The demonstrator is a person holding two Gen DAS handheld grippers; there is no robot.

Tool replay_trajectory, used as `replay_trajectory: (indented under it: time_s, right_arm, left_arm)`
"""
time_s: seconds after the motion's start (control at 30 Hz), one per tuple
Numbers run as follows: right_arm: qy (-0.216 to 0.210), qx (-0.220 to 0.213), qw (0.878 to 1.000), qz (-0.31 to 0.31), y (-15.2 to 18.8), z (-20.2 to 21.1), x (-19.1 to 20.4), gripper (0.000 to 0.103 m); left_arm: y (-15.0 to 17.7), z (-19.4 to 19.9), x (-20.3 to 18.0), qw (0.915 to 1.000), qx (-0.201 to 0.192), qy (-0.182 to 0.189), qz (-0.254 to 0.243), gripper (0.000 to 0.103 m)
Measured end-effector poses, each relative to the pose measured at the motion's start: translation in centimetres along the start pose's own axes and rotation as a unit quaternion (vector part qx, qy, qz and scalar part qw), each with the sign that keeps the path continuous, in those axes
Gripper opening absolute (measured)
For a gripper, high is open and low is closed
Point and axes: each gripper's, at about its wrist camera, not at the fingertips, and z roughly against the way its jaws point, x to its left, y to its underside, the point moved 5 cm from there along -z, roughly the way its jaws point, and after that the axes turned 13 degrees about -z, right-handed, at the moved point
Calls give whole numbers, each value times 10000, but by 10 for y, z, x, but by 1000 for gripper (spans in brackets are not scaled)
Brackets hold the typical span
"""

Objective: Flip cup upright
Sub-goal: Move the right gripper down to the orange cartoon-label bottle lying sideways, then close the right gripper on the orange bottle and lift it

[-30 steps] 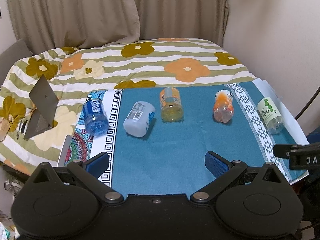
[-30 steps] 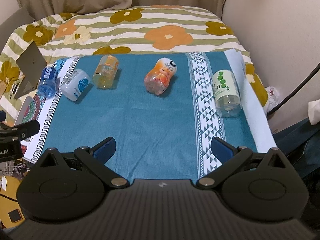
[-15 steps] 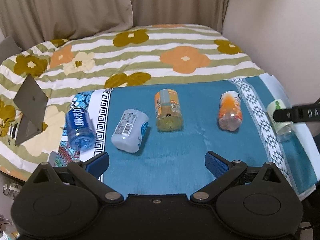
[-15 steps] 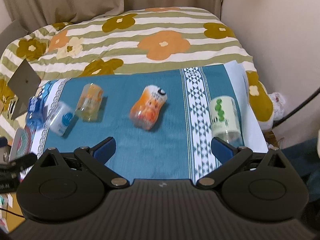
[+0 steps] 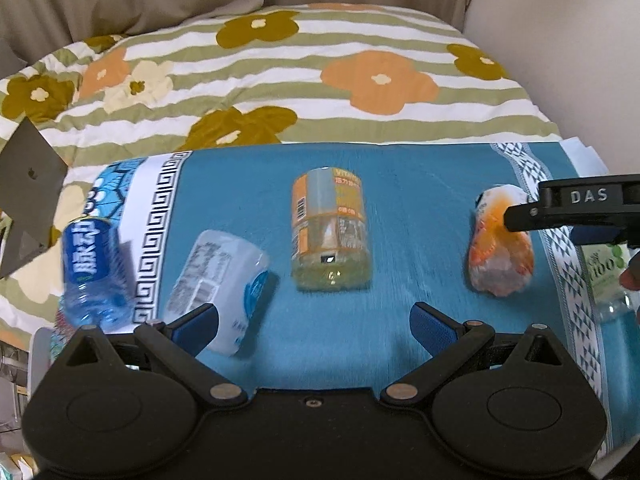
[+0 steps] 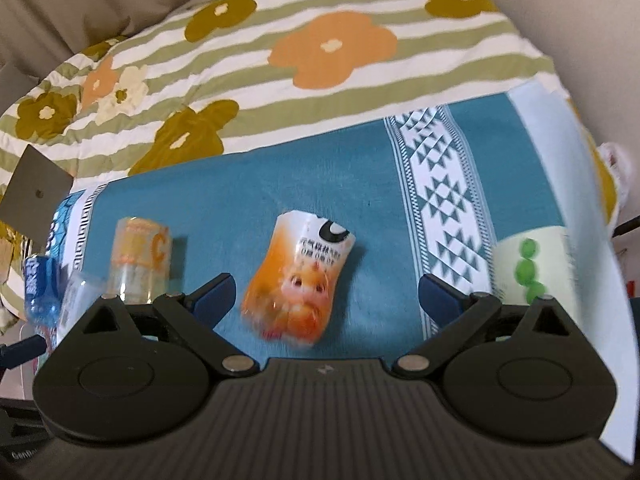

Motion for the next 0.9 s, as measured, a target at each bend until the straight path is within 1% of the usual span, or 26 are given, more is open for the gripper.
replay_trajectory:
  time_s: [0.13,0.2,0.33,0.4,0.43,0.47,0.7,0.9]
  right_arm:
    - [-142,276,9993,-216,-1,-24,0,103]
    - [-247,388,9983,-358,0,-32,-1,100]
    - [-384,546,9963,-547,2,-44,0,91]
    - [-471,619,9950,-627,2,-47,1,84]
    - [-491,640,9947,-635,2,-49,2,78]
    - [-513,663,9944,-644,1,-50,2,76]
    - [-572,624,9944,-639,0,-49,3,74]
    - [-657,554,9950,-507,4,-34,9,74]
  left_arm:
    - [-7,-17,-3,9999,107,62,-15,103]
    - [-10,-24,-6,9998,152,87,-46,103]
    - [-14,-34,-7,9997,214,127,-54,103]
    - [-15,-36,-7,9996,239,156,-41,103]
    - [-15,-37,-7,9996,243,160,-48,103]
    - [-15,-38,-8,9996,245,159,-61,103]
    - [-13,-36,-6,9995,261,176,-87,103]
    - [-9,-26,-3,9996,212,171,-87,103]
